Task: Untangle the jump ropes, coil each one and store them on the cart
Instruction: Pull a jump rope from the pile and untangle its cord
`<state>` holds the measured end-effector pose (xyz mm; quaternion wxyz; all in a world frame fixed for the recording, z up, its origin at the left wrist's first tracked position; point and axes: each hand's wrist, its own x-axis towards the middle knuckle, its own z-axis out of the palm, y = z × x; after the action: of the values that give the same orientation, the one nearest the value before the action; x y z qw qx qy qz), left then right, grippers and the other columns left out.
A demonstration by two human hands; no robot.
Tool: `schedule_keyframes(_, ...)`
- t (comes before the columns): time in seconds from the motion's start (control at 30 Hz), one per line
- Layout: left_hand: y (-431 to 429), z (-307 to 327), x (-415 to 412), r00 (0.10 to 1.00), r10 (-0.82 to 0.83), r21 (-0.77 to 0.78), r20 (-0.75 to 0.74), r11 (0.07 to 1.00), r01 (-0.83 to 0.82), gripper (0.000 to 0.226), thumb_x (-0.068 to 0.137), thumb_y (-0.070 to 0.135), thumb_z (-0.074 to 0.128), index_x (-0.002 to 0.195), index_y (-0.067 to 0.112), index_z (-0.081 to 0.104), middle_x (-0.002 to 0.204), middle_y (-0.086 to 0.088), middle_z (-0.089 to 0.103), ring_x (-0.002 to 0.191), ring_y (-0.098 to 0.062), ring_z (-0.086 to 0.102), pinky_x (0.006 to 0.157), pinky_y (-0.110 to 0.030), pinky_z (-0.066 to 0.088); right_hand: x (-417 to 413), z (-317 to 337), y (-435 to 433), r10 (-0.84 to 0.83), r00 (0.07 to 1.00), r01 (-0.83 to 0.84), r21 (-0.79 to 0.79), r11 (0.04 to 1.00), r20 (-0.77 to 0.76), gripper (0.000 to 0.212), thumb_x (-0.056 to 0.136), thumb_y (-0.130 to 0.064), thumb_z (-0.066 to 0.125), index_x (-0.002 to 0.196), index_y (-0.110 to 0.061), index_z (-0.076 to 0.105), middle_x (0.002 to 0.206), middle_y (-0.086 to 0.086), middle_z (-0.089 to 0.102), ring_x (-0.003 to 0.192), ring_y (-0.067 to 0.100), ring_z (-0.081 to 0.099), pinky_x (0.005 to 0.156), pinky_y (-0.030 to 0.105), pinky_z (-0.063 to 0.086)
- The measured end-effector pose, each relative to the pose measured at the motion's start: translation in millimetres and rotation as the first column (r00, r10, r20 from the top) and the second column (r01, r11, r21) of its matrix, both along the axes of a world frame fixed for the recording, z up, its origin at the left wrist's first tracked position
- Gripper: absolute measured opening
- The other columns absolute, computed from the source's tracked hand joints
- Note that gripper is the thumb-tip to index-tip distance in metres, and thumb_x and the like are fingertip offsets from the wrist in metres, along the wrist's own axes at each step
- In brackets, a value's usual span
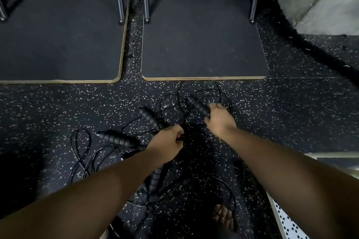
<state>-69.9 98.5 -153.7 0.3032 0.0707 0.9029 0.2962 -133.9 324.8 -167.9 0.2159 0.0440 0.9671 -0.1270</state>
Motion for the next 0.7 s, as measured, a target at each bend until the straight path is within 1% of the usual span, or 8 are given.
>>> schedule_keyframes(0.13,0.7,-12.9,-4.3,1.0,0.009,0.018,-0.015,1.0,-0.009,0.035,0.103,0.029,0.061,0.138,0.03,0.055,0.132,0.011,0.062,0.117,-0.01,0.062,0.101,-0.038,0.057,-14.4,-25.0,-5.7,0.026,0.999,-0.027,0.041,0.999,0.028,0.049,0.102,-0.036,0.068,0.139,-0.011,0.048,0.132,0.013,0.057,0.123,0.033,0.055,0.1,0.045,0.051)
schedule_keyframes(0.3,3.5,-17.4,-9.5,0.998,0.06,0.072,-0.034,0.996,-0.058,0.038,0.101,0.033,0.065,0.137,0.033,0.053,0.13,0.012,0.061,0.115,-0.009,0.062,0.098,-0.039,0.058,-14.9,-31.8,-5.6,0.018,0.998,-0.021,0.054,0.998,0.064,0.042,0.102,-0.029,0.067,0.137,-0.008,0.056,0.133,0.015,0.057,0.123,0.033,0.056,0.102,0.044,0.051)
schedule_keyframes(0.37,4.9,-12.6,-11.9,0.994,0.084,0.092,-0.064,0.993,-0.078,0.044,0.099,0.034,0.069,0.139,0.035,0.051,0.131,0.013,0.061,0.115,-0.009,0.063,0.097,-0.035,0.058,-2.8,-23.3,-6.7,-0.03,0.996,0.031,-0.005,1.0,0.084,0.032,0.1,-0.026,0.068,0.127,-0.009,0.061,0.124,0.013,0.06,0.115,0.032,0.061,0.093,0.042,0.055)
schedule_keyframes(0.43,7.1,-3.0,-14.8,0.989,0.115,0.114,-0.09,0.988,-0.104,0.057,0.095,0.03,0.073,0.144,0.037,0.044,0.137,0.013,0.055,0.114,-0.011,0.063,0.096,-0.033,0.057,14.6,-7.8,-9.1,-0.079,0.992,0.085,-0.064,0.994,0.1,0.022,0.098,-0.025,0.07,0.115,-0.013,0.062,0.111,0.008,0.063,0.104,0.03,0.065,0.081,0.037,0.054)
schedule_keyframes(0.5,8.1,10.2,-17.3,0.982,0.155,0.119,-0.108,0.983,-0.142,0.076,0.091,0.019,0.074,0.152,0.041,0.033,0.143,0.012,0.048,0.104,-0.014,0.065,0.091,-0.039,0.059,32.4,16.0,-13.7,-0.12,0.984,0.136,-0.129,0.982,0.13,0.016,0.094,-0.027,0.072,0.101,-0.017,0.062,0.099,0.002,0.067,0.093,0.027,0.069,0.074,0.035,0.052)
schedule_keyframes(0.57,8.9,26.5,-20.1,0.973,0.199,0.133,-0.117,0.974,-0.183,0.086,0.09,0.007,0.07,0.156,0.042,0.025,0.147,0.01,0.045,0.092,-0.015,0.067,0.084,-0.043,0.06,47.2,48.1,-18.7,-0.157,0.973,0.189,-0.197,0.962,0.167,0.016,0.088,-0.031,0.075,0.09,-0.021,0.062,0.088,-0.002,0.07,0.083,0.022,0.069,0.073,0.037,0.055)
schedule_keyframes(0.63,9.8,47.5,-23.2,0.965,0.238,0.183,-0.107,0.959,-0.216,0.083,0.092,-0.002,0.06,0.157,0.038,0.028,0.149,0.008,0.048,0.095,-0.016,0.068,0.083,-0.038,0.059,59.1,86.6,-23.4,-0.156,0.969,0.198,-0.226,0.954,0.193,0.02,0.085,-0.035,0.077,0.084,-0.023,0.061,0.081,-0.005,0.069,0.075,0.016,0.066,0.067,0.034,0.052)
schedule_keyframes(0.7,8.1,74.3,-24.8,0.964,0.24,0.236,-0.11,0.949,-0.209,0.071,0.094,-0.005,0.056,0.15,0.035,0.042,0.144,0.009,0.055,0.108,-0.015,0.067,0.089,-0.032,0.056,67.7,130.3,-26.7,-0.115,0.964,0.173,-0.238,0.956,0.239,0.025,0.085,-0.036,0.077,0.078,-0.021,0.059,0.075,-0.006,0.066,0.068,0.015,0.061,0.06,0.031,0.043)
